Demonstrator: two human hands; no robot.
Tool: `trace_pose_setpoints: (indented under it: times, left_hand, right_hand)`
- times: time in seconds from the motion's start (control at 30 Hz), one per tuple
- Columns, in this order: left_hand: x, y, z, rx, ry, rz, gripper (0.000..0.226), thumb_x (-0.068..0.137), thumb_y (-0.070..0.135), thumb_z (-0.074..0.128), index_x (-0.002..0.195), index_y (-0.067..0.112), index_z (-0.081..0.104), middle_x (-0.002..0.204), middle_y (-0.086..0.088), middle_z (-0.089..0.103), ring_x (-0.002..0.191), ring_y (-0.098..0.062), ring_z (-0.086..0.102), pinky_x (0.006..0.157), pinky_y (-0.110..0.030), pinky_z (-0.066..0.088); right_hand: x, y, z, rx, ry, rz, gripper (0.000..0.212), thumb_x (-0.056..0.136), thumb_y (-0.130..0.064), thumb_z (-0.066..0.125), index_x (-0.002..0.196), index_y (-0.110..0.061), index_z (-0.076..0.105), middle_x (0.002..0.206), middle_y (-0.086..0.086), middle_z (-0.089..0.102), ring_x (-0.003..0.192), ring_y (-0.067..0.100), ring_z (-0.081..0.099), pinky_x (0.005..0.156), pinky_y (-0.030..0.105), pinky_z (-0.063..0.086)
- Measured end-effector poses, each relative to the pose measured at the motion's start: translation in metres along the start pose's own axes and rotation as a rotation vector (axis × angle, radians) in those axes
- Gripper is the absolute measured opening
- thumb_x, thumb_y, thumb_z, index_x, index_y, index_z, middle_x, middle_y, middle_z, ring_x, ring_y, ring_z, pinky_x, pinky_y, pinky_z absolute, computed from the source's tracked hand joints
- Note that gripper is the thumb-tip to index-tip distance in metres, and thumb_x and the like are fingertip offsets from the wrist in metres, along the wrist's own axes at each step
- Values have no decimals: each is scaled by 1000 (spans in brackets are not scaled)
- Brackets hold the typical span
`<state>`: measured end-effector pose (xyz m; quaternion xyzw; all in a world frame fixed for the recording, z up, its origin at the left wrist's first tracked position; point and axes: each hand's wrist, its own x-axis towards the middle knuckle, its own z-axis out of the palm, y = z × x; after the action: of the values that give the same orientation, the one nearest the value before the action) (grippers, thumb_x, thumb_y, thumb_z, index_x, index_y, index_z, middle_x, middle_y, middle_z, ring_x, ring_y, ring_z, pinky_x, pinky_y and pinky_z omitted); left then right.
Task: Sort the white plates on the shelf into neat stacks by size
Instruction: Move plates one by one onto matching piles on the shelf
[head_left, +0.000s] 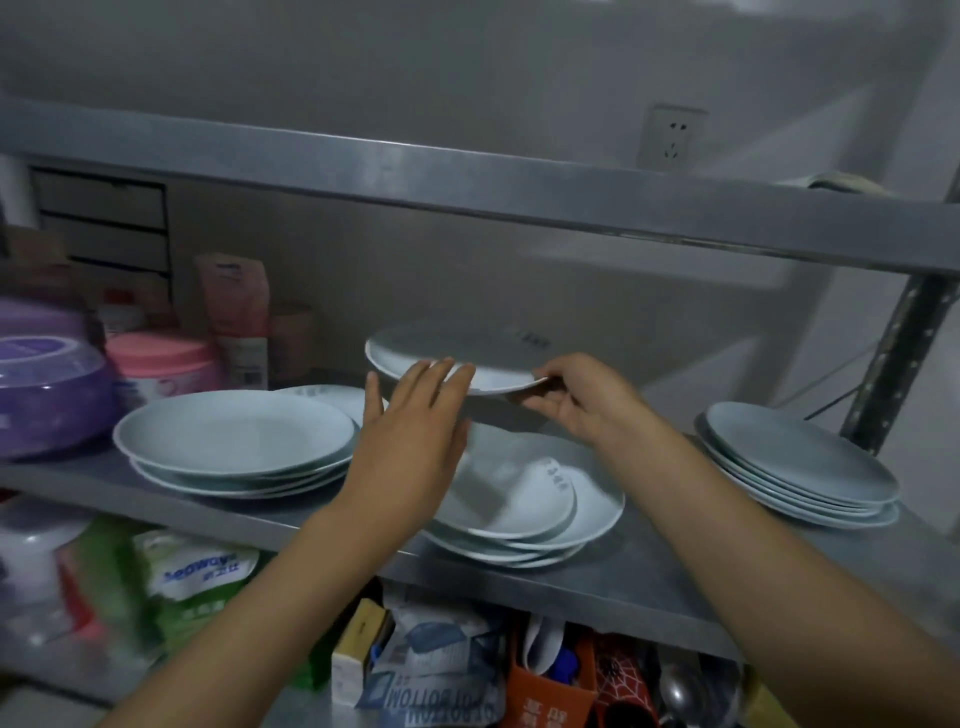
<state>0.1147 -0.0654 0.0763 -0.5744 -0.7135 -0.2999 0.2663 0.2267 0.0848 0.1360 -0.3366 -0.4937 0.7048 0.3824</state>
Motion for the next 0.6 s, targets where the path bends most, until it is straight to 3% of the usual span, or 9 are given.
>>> trace_pose_setpoints:
  times: [0.13,0.2,0.27,0.33,0.4,0.5,0.6]
  left_hand:
    - [-5,-22,-10,116,38,-34,31,83,9,67,112,18,62,107,-2,64,111,-29,56,107,-63,27]
    - [-6,-34,-14,184,38,-45,35,69,4,76,99,19,67,92,-1,68,94,-29,62,105,-61,31]
    - [-10,-46,-18,228,23,-37,39,56,0,78,89,18,69,82,-2,69,80,-30,65,101,-55,38]
    - [-16,-54,-24,252,15,-43,37,48,-3,77,78,17,68,72,-1,67,67,-27,62,76,-37,49]
    - [-21,-57,-31,274,-5,-70,36,42,-4,77,68,17,63,61,0,60,54,-24,56,49,-25,32]
    - [-23,-66,-33,304,-42,-77,37,36,-6,78,58,16,57,51,-1,55,43,-24,51,43,-23,22]
    - [-26,-77,-31,357,-57,-76,39,29,-4,80,51,16,54,43,0,51,36,-24,47,46,-22,25]
  right_hand:
    - [-7,9,29,-25,-108,36,23,88,13,42,108,6,51,100,23,59,57,27,69,44,32,56]
    - [-9,16,43,-13,-148,52,25,88,13,43,110,6,51,103,24,57,62,29,70,45,35,57]
    - [-8,23,55,-35,-188,36,23,88,10,48,110,5,52,104,24,55,79,33,68,57,43,60]
    - [-4,29,63,-135,-220,-4,19,89,2,56,108,5,58,104,24,58,92,35,64,79,50,58]
    - [-2,33,68,-243,-245,-44,19,91,-9,61,105,5,63,99,22,65,89,32,66,81,49,58]
    - [4,39,75,-421,-170,-109,28,96,-25,56,99,2,63,85,17,64,76,29,66,62,38,60]
    - [21,48,74,-584,10,-242,30,94,-35,55,78,-10,58,76,12,58,70,26,61,73,46,56]
